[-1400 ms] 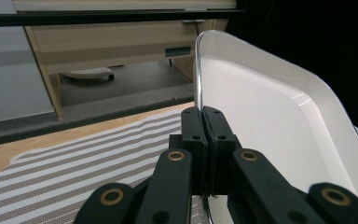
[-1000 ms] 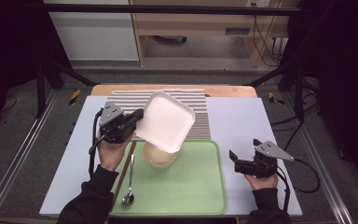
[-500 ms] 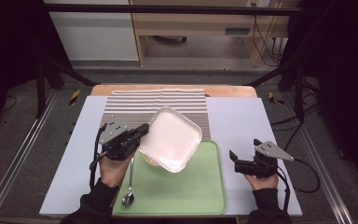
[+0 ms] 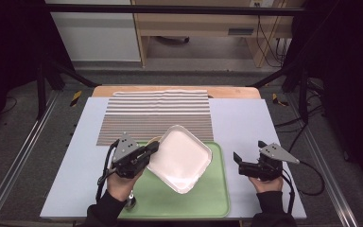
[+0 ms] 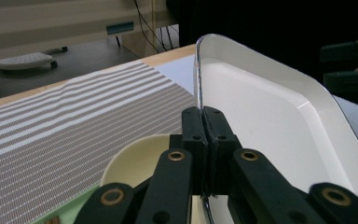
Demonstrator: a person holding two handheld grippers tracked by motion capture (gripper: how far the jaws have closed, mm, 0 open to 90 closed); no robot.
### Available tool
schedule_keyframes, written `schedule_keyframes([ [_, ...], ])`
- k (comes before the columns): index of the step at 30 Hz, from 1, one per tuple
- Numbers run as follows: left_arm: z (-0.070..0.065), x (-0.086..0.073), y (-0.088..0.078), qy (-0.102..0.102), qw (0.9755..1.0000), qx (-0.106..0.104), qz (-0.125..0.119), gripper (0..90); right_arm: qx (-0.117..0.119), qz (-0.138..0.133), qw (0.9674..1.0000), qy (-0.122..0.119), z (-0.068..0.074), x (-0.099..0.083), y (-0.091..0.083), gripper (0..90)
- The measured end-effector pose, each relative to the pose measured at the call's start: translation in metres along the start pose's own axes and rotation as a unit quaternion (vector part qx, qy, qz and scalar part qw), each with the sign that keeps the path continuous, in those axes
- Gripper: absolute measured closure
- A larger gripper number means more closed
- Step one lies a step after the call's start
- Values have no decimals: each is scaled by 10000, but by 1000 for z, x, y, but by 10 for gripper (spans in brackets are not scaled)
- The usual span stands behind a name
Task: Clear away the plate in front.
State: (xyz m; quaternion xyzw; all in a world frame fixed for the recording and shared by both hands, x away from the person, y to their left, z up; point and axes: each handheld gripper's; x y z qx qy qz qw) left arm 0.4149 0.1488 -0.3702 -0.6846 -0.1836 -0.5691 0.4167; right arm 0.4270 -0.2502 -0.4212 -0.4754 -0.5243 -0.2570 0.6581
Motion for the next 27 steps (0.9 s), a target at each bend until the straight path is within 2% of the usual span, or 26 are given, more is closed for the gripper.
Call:
schedule_keyframes([
  [13,-22,-25,4,76,9993,-167,313,879,23,-37,10000,2,1,1,-1,15],
  [27,-42,-43,26,165,9976,-268,616,880,34,-49,10000,-23,2,2,-1,16],
])
Point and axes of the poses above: each handheld gripper's, and its own axes: y roughly forward along the jaws, x roughly out of its top, z roughly to its left, and after that the axes turned 3 degrees about x, right-handed
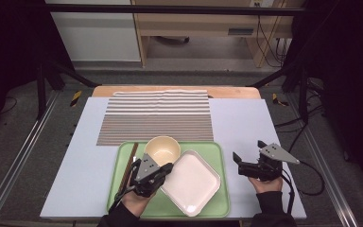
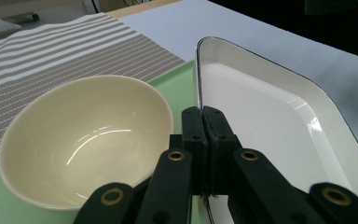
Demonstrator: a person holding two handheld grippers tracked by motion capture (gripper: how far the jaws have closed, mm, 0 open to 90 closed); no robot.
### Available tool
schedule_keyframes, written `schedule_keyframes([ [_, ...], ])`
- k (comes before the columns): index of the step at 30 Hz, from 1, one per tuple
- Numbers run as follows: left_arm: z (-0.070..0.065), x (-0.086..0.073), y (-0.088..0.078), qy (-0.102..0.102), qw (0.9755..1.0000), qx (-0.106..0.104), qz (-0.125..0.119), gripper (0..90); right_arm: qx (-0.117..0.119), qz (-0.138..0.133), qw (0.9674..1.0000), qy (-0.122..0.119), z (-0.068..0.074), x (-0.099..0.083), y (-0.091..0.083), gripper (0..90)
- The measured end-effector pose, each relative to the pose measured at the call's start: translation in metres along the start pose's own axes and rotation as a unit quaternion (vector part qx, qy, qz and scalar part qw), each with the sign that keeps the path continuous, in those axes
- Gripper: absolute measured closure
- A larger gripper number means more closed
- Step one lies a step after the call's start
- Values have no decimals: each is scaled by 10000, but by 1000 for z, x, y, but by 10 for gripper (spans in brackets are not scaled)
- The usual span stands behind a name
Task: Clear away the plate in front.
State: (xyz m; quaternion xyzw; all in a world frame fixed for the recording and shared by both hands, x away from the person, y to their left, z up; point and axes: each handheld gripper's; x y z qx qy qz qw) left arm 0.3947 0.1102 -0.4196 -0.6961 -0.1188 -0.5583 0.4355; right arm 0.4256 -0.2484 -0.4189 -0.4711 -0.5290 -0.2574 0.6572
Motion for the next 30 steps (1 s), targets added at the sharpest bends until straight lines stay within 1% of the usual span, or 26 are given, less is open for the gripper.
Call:
schedule_keyframes([
  [5,-3,-2,7,14,10000,4,53,879,11,-6,10000,16,0,0,0,16],
  [8,-4,-4,11,-36,10000,-10,85,879,17,-4,10000,18,0,0,0,16],
  [12,-5,-6,17,14,9999,-6,164,879,22,-5,10000,22,0,1,0,16],
  [17,-3,-9,21,-44,9998,1,201,879,32,-13,10000,24,0,1,-1,17],
  [21,-3,-11,24,-27,9997,41,249,879,48,-9,10000,40,0,1,-1,17],
  [23,-2,-12,26,-74,9996,17,271,879,49,-8,10000,39,0,1,-1,17],
  [30,1,-15,31,-72,9994,10,339,876,42,-4,10000,21,0,1,0,18],
])
Point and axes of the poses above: each handheld gripper's, and its own axes: y roughly forward along the jaws, x roughly out of its top, z roughly to its left, and after that the axes turned 3 degrees about x, right-handed
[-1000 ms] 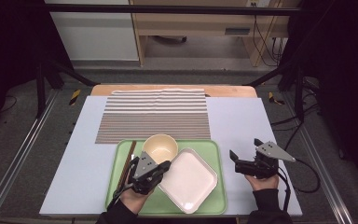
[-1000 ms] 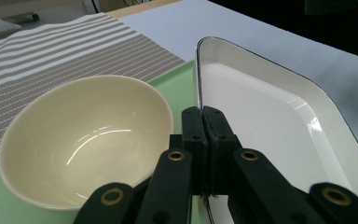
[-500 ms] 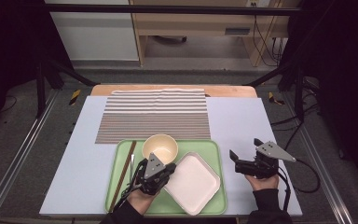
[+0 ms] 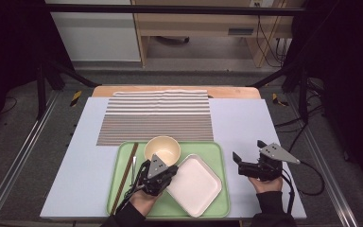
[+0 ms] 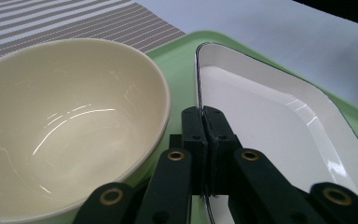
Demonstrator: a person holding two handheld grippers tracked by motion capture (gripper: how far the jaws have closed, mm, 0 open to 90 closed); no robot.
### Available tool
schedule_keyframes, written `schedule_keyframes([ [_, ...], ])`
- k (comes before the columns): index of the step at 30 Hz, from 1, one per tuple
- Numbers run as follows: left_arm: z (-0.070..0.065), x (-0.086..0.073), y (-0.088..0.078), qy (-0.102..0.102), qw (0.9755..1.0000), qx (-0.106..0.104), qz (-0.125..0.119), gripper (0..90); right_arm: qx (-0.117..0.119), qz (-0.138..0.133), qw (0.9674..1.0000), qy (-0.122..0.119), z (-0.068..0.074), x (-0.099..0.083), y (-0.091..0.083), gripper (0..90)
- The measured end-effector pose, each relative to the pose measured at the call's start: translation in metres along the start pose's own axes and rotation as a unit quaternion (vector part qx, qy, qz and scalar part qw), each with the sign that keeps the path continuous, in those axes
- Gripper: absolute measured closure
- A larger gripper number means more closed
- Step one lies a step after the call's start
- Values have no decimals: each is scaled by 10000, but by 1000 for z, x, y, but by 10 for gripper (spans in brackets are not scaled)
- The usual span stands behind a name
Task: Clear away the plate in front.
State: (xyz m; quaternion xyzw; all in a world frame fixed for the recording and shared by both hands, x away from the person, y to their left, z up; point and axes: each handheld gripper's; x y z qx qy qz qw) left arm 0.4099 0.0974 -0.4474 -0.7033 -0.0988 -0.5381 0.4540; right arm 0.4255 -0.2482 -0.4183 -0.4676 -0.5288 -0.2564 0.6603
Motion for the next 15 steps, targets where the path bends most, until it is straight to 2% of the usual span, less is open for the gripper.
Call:
schedule_keyframes([
  [15,-1,-9,13,40,9996,93,267,854,9,0,10000,5,0,0,0,18],
])
Point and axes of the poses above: each handheld gripper's, and its own axes: y roughly forward along the jaws, x roughly out of its top, z roughly to its left, and after that the axes turned 3 degrees about x, right-handed
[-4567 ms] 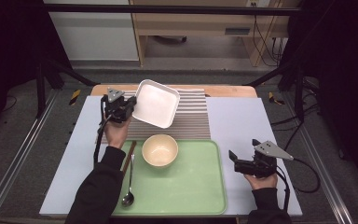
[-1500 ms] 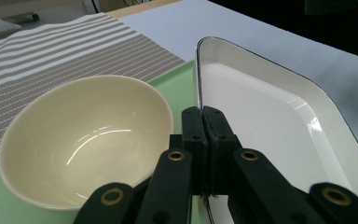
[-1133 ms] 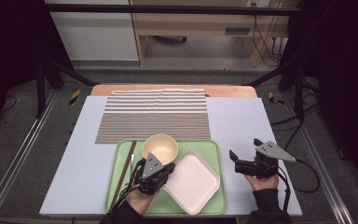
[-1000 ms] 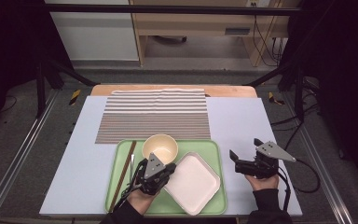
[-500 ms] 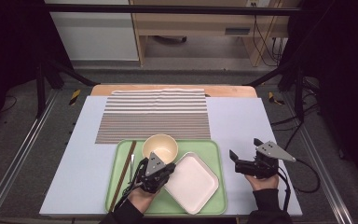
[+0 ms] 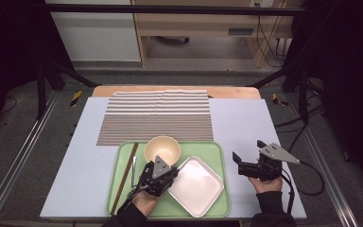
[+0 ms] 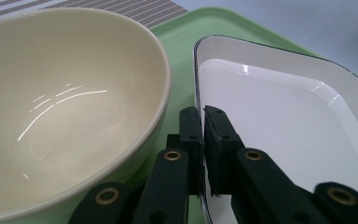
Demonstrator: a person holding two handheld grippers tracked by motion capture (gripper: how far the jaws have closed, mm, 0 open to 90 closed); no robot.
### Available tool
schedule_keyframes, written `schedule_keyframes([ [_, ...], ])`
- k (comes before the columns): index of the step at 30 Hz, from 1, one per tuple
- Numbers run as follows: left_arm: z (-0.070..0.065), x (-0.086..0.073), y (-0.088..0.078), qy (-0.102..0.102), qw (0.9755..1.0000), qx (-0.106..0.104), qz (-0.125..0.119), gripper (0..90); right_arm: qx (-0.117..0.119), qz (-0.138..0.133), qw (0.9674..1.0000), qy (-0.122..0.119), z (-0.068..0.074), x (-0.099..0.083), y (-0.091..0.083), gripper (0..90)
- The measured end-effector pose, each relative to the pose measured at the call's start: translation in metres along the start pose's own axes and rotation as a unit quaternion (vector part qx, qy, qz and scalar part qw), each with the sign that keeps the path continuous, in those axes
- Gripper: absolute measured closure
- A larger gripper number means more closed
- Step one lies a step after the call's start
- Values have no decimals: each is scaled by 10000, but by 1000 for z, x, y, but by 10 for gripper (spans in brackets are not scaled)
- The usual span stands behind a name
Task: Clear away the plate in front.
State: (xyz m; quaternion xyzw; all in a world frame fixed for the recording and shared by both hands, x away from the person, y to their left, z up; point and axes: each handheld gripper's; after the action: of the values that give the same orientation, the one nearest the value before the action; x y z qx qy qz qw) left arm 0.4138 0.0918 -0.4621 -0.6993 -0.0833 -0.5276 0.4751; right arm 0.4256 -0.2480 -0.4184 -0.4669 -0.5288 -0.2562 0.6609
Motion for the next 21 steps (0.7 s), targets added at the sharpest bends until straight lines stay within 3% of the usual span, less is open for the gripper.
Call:
schedule_keyframes([
  [7,0,-4,6,57,9998,50,177,847,-2,9,10000,-12,0,0,1,18],
  [12,1,-3,1,37,9999,-17,95,788,-1,23,10000,-1,0,-1,1,18],
  [21,7,10,-31,111,9984,-407,-388,614,5,87,10000,-1,0,-2,2,16],
])
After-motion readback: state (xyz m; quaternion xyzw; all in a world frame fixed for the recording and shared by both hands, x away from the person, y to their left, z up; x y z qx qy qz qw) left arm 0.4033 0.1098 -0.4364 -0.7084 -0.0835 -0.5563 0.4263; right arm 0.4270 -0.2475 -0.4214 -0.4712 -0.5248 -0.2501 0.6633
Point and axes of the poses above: each handheld gripper's, and its own axes: y roughly forward along the jaws, x roughly out of its top, z roughly to its left, and after that the axes turned 3 degrees about x, right-handed
